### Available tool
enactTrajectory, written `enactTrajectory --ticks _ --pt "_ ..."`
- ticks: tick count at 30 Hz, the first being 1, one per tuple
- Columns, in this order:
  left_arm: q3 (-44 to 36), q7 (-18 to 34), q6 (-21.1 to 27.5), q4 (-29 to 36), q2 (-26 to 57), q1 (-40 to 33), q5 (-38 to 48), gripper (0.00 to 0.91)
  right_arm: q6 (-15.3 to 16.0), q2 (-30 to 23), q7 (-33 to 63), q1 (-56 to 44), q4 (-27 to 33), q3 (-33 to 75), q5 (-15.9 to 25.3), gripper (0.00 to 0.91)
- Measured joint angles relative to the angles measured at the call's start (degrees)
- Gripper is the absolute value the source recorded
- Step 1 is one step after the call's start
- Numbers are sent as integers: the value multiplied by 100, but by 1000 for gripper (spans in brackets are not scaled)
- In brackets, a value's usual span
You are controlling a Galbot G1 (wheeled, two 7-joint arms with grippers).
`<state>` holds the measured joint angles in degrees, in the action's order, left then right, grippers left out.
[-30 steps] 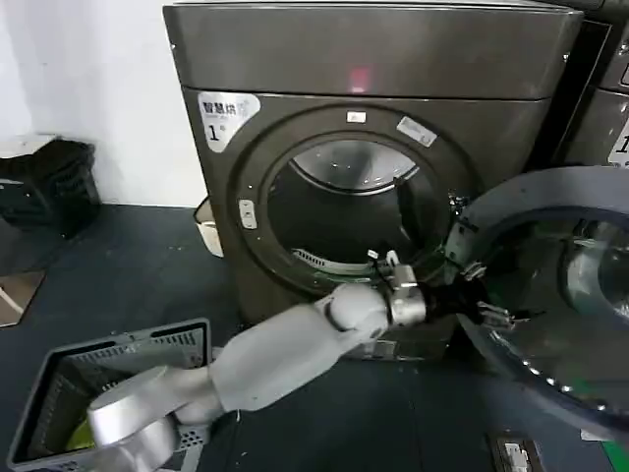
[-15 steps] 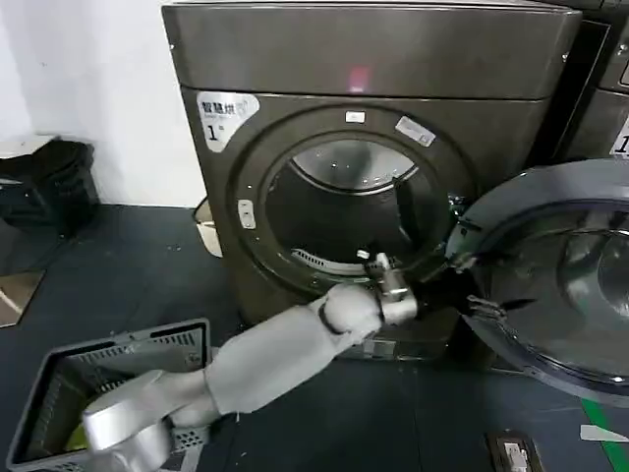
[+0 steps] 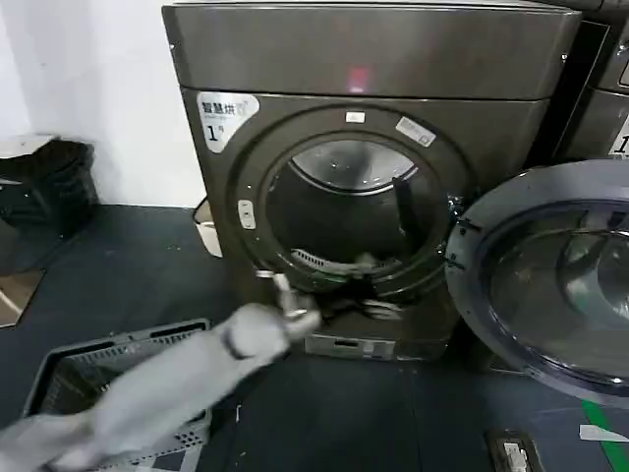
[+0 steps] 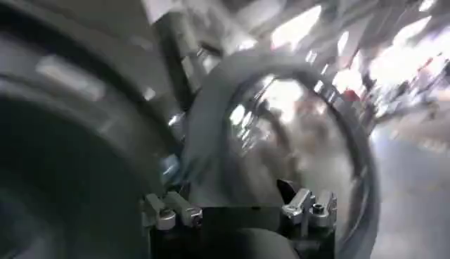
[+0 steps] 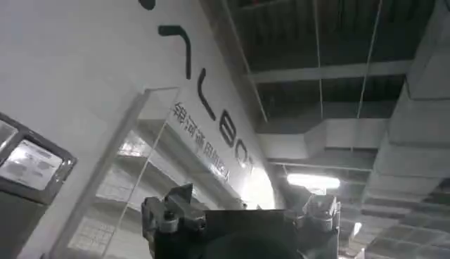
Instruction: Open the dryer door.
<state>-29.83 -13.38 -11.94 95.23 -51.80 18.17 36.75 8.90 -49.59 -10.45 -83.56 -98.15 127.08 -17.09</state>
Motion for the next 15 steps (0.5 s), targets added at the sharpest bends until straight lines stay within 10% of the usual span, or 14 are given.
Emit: enactTrajectory --ticks 15 --pt "716 -1057 936 971 3573 662 -960 907 18 256 -76 235 4 -152 26 907"
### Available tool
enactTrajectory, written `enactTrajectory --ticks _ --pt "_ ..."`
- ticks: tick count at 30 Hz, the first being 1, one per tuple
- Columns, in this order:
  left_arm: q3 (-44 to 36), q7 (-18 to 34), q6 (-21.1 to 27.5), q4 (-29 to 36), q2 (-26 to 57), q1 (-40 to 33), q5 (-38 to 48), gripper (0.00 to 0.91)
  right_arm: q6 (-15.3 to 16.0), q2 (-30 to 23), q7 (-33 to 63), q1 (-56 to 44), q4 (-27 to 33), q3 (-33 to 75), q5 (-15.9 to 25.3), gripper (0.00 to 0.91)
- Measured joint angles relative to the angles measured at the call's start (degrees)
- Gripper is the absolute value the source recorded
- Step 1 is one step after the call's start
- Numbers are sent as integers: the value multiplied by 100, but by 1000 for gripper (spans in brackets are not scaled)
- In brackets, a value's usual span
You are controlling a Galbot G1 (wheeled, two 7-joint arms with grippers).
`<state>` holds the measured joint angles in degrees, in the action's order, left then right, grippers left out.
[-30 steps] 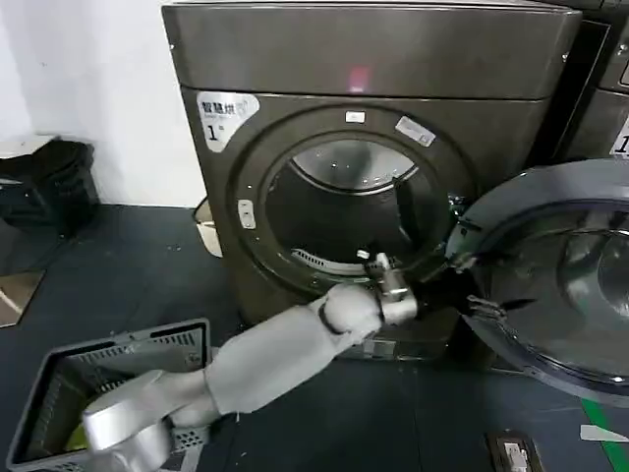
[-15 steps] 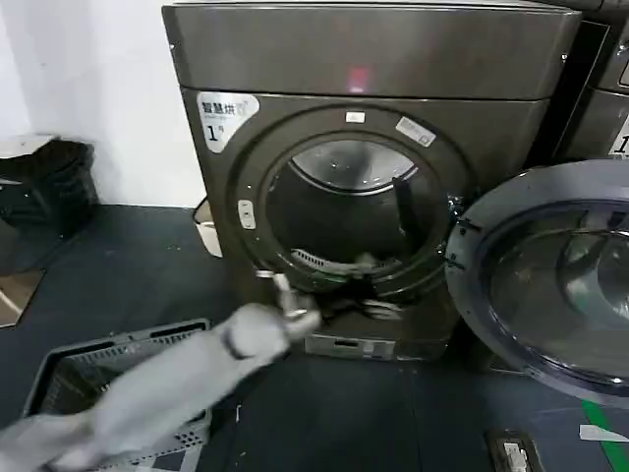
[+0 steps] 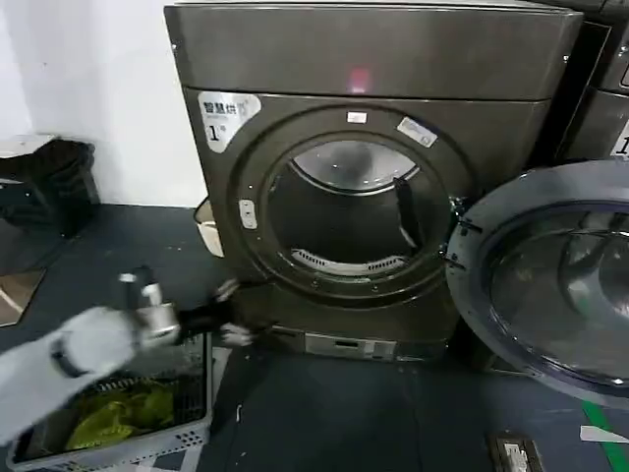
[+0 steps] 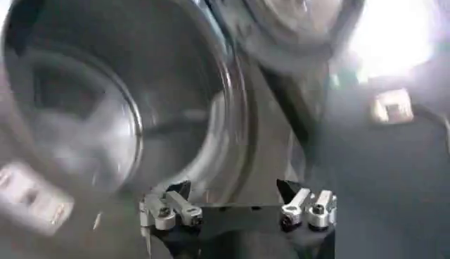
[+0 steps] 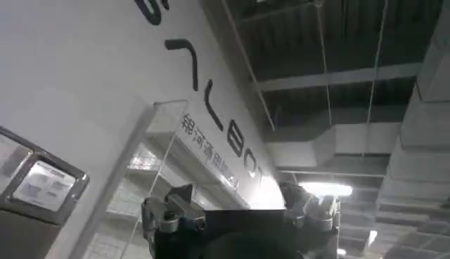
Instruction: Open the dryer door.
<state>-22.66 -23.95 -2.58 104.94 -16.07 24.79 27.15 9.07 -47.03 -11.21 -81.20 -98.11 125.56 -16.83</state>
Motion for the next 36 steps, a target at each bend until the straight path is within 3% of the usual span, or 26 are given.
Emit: enactTrajectory --ticks 6,15,22,30,36 --pt "317 -185 -189 -191 982 617 -650 907 37 1 67 129 -82 -14 120 907" --pt "287 -161 -605 -679 1711 896 -1563 907 -19 -142 94 225 -123 -196 147 907" --pt "285 -284 -1047 -1052 1852 953 -2608 907 -32 -138 87 228 -83 -209 147 907" --pt "306 -696 -1108 -1003 1929 992 -2853 907 -64 -168 69 130 -61 -115 130 907" --pt "306 -616 -1065 -923 1943 1012 -2805 907 -168 -202 66 25 -81 21 102 907"
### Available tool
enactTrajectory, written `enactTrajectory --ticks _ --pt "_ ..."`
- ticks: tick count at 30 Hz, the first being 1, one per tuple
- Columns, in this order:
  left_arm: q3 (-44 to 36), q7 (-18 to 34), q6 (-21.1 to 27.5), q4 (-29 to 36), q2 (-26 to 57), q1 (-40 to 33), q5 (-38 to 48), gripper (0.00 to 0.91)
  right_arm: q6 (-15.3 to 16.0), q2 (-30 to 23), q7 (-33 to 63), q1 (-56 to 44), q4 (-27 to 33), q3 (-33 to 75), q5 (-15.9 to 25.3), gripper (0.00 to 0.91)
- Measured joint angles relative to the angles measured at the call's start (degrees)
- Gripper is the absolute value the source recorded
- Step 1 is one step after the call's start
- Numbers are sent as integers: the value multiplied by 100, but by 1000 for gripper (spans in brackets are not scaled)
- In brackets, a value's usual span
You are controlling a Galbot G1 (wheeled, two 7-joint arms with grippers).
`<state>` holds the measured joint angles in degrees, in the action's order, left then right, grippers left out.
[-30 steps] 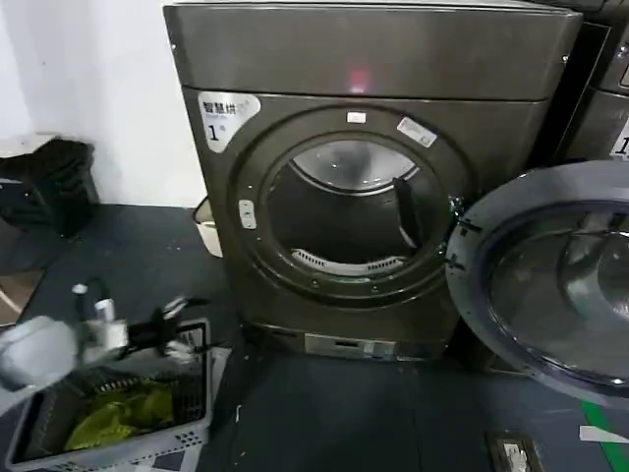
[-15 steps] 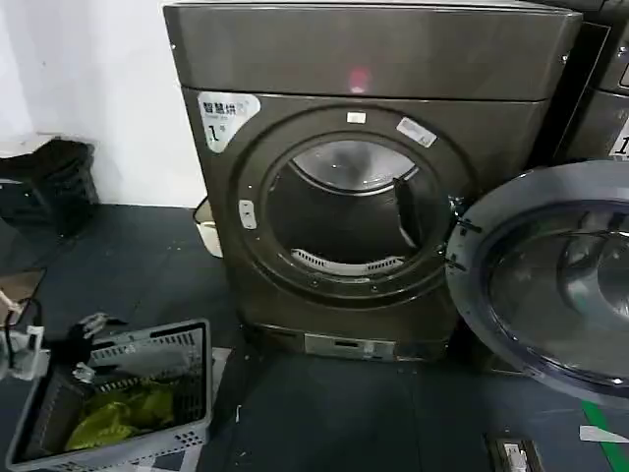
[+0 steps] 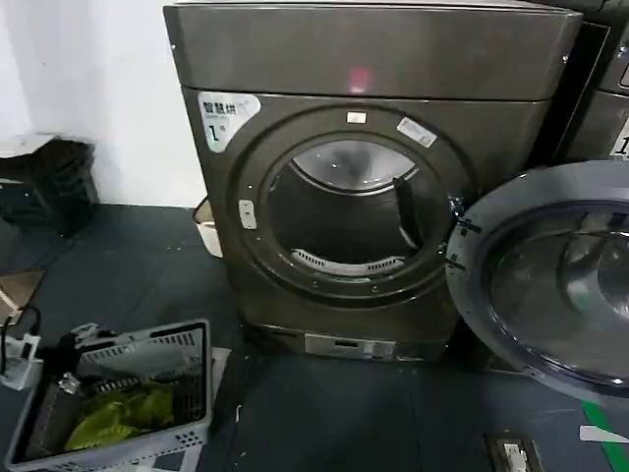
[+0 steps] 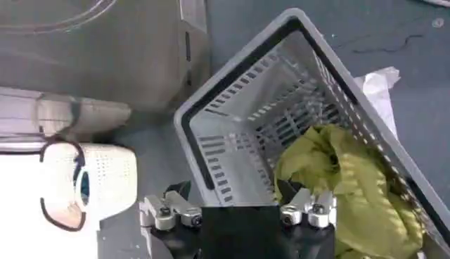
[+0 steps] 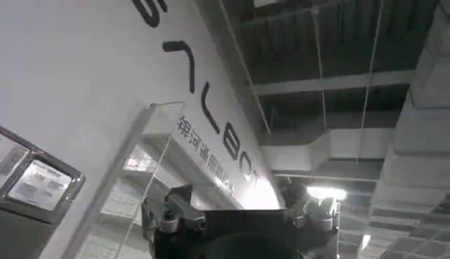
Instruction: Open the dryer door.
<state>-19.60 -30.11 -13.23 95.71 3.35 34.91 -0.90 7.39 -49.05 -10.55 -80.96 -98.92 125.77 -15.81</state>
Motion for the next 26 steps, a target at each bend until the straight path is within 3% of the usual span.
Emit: enactTrajectory --ticks 10,26 --pt "-7 -243 -328 46 30 35 -97 907 -1 -80 -9 -123 -44 100 -4 907" --pt "-19 -372 -430 -82 -16 148 -242 907 -7 -83 -26 -143 31 160 12 907"
